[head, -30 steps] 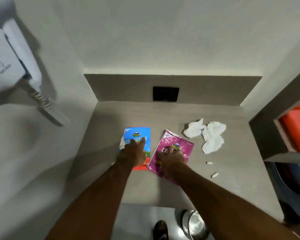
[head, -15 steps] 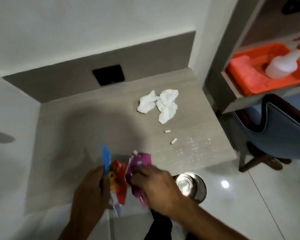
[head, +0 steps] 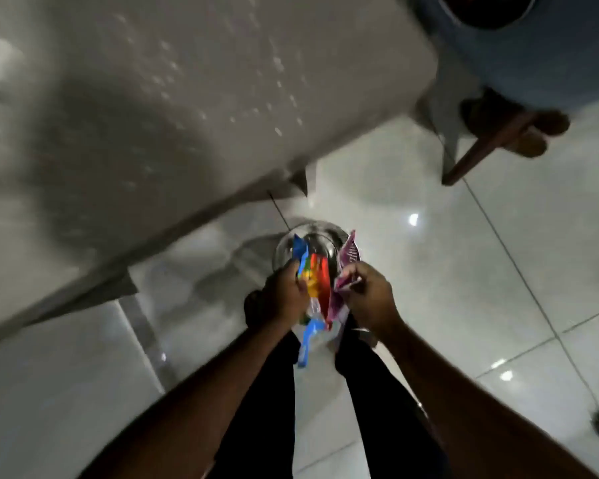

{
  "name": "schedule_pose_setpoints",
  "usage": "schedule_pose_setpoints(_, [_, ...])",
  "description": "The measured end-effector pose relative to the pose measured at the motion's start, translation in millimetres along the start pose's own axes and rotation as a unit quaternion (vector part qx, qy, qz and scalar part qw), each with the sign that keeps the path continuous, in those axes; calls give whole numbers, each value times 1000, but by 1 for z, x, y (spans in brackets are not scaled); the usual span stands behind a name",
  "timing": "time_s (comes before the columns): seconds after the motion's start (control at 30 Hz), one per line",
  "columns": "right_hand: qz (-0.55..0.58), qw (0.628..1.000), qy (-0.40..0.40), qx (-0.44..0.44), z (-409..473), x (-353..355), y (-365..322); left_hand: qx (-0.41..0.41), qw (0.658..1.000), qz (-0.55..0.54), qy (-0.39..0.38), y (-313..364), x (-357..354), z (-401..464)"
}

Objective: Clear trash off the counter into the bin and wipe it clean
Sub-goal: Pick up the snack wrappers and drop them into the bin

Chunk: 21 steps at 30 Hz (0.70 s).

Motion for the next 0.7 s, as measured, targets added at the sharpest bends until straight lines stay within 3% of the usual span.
schedule_pose_setpoints(0.17, [-70,991,-38,-110,73,-61,83,56,998,4,17,-21,-85,81])
schedule_pose_setpoints(0.37, [-111,983,-64,-135,94,-97,107,157,987,-18,-37,-54,-133,110])
schedule_pose_setpoints(0.5, [-167,985,-26,-44,87,-74,73,46,998,14,31,-21,-82,93])
schedule_pose_setpoints(0.7, [-69,992,106,-7,27,30,-14,-131,989,16,64,67,22,-1])
Point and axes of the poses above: each hand's wrist, its own z-axis towards the middle knuckle, its own x-axis out of the back of the hand, y = z × x, the point moved 9 cm from there along z, towards the middle knuckle, and after that the axes turned 14 degrees about y, right-handed, at the moved point
